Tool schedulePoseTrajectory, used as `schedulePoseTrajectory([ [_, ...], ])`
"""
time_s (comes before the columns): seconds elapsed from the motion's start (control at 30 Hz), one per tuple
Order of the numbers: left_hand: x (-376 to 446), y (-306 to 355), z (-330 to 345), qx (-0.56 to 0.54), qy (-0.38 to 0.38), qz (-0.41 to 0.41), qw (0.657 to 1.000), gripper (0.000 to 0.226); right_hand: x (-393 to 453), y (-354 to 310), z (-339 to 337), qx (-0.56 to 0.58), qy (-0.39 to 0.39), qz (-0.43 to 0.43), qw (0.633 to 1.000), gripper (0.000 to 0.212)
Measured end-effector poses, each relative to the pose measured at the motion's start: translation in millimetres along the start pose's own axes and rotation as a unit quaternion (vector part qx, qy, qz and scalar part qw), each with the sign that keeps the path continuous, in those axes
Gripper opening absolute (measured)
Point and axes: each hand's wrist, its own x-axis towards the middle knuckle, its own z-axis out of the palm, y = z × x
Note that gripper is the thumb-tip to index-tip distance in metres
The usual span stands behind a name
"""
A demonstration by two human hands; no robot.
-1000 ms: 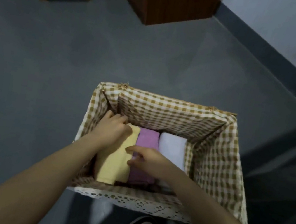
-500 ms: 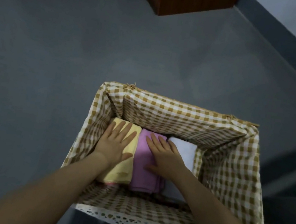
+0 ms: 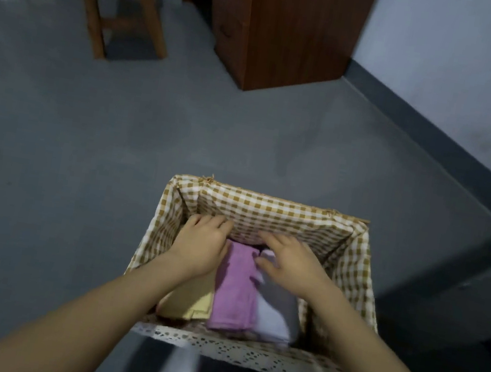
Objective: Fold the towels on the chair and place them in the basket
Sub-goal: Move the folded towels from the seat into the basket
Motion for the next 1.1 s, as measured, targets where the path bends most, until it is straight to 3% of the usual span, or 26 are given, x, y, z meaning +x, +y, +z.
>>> schedulePoseTrajectory([
  [0.2, -10.9, 64.2, -92.6, -0.035, 0.124, 0.067, 0.989, 0.049, -84.3, 12.0, -92.5, -0.044, 0.146, 0.042, 0.987, 0.045],
  [0.33, -21.0, 123.8, -156.3, -0.068, 0.195, 0.137, 0.969, 0.053, -160.3, 18.7, -154.9, -0.088, 0.298, 0.080, 0.947, 0.036],
  [0.43, -23.7, 183.8, -192.7, -0.096, 0.222, 0.220, 0.945, 0.045, -227.7, 29.0, -188.9, -0.095, 0.367, 0.129, 0.916, 0.039],
  [0.57, -27.0, 281.3, -216.4, -0.125, 0.222, 0.318, 0.913, 0.042, -323.6, 54.7, -209.4, -0.102, 0.420, 0.238, 0.870, 0.025],
  [0.8, -53.5, 456.9, -220.3, -0.141, 0.175, 0.488, 0.844, 0.040, -489.2, 102.6, -200.3, -0.077, 0.461, 0.423, 0.776, 0.023],
  [1.1, -118.8, 658.5, -186.1, -0.141, 0.092, 0.615, 0.771, 0.036, -666.9, 145.7, -159.5, -0.067, 0.484, 0.582, 0.650, 0.016],
])
